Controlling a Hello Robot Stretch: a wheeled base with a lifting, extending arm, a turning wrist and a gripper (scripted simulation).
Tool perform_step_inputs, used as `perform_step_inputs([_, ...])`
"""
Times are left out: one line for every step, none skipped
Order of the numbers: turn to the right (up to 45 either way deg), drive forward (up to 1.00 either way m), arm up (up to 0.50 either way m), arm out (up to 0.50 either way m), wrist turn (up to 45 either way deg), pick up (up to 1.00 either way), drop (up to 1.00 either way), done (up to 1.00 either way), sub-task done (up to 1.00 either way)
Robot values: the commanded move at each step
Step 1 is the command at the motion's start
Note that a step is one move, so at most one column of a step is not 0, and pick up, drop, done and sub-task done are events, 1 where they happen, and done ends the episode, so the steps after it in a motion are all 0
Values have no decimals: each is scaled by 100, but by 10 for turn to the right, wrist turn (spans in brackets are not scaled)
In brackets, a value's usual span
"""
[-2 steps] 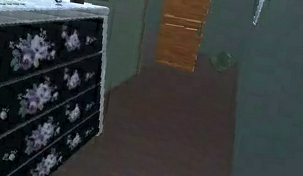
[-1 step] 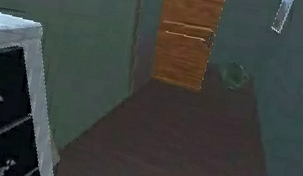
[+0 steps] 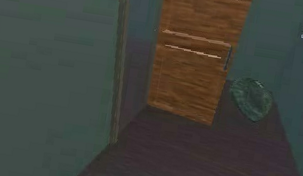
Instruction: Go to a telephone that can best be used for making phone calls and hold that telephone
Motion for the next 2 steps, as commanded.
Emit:
perform_step_inputs([30, 0, 0, 0, 0, 0, 0, 0, 0])
perform_step_inputs([0, 100, 0, 0, 0, 0, 0, 0, 0])
